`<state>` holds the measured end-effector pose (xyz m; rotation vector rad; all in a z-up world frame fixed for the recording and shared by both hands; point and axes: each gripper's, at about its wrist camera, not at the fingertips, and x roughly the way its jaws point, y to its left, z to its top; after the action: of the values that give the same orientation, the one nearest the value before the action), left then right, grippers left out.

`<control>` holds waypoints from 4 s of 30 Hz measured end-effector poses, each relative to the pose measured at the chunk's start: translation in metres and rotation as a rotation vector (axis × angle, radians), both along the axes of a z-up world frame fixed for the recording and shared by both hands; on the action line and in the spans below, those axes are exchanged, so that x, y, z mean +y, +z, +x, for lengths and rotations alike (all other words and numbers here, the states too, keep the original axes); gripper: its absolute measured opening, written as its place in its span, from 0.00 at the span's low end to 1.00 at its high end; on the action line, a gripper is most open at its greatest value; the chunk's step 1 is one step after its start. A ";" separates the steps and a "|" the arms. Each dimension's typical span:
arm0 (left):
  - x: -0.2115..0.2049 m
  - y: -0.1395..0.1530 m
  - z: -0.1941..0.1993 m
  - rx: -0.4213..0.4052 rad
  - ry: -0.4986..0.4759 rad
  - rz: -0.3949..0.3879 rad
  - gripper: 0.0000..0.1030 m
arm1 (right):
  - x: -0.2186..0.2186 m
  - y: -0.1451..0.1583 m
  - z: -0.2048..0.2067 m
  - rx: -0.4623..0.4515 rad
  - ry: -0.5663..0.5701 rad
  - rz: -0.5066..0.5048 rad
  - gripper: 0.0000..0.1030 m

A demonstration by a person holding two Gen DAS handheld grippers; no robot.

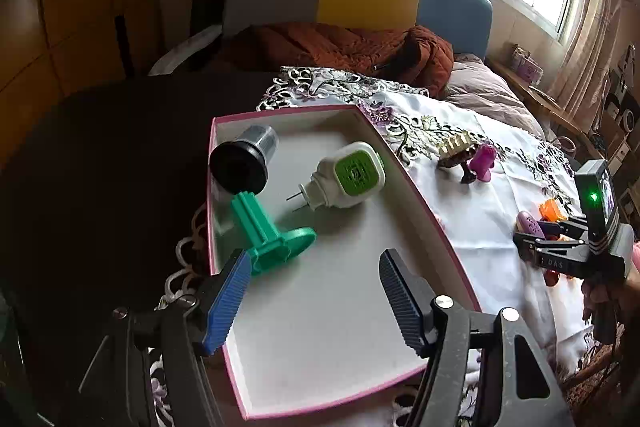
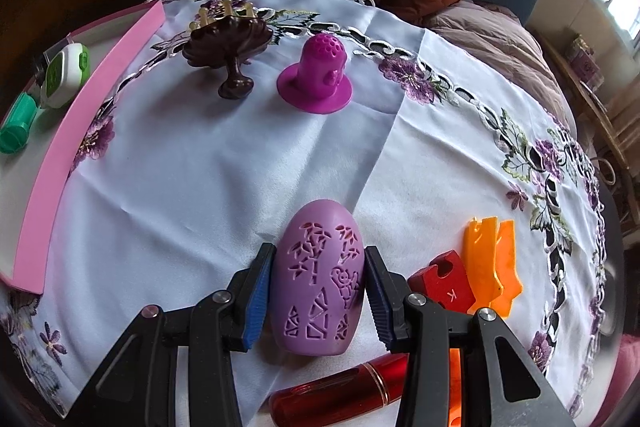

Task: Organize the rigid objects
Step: 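Withdraw the left tool from the tray while the right tool holds the purple egg, then carry the purple egg-shaped soap into the pink tray and open the right tool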

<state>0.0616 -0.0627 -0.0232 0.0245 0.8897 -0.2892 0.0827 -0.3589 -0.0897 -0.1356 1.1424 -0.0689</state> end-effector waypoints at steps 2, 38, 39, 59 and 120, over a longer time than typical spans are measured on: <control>0.003 -0.001 -0.003 0.000 0.008 0.001 0.66 | 0.001 0.000 0.000 -0.002 0.003 -0.007 0.43; 0.053 -0.016 -0.019 0.058 0.117 -0.031 0.66 | 0.000 0.000 -0.001 -0.001 -0.018 0.000 0.43; 0.054 -0.016 -0.019 0.059 0.121 -0.033 0.66 | 0.002 0.000 -0.001 -0.002 -0.016 -0.007 0.43; 0.112 -0.021 -0.020 0.099 0.240 -0.097 0.64 | -0.005 0.001 0.005 0.043 -0.100 0.070 0.42; 0.080 -0.021 -0.036 0.084 0.106 -0.051 0.64 | 0.204 0.023 0.065 -0.131 0.188 0.094 0.69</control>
<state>0.0253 0.0175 -0.0444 -0.0827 0.9632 -0.2148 0.1479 -0.1549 -0.0663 -0.1519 0.9954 0.1406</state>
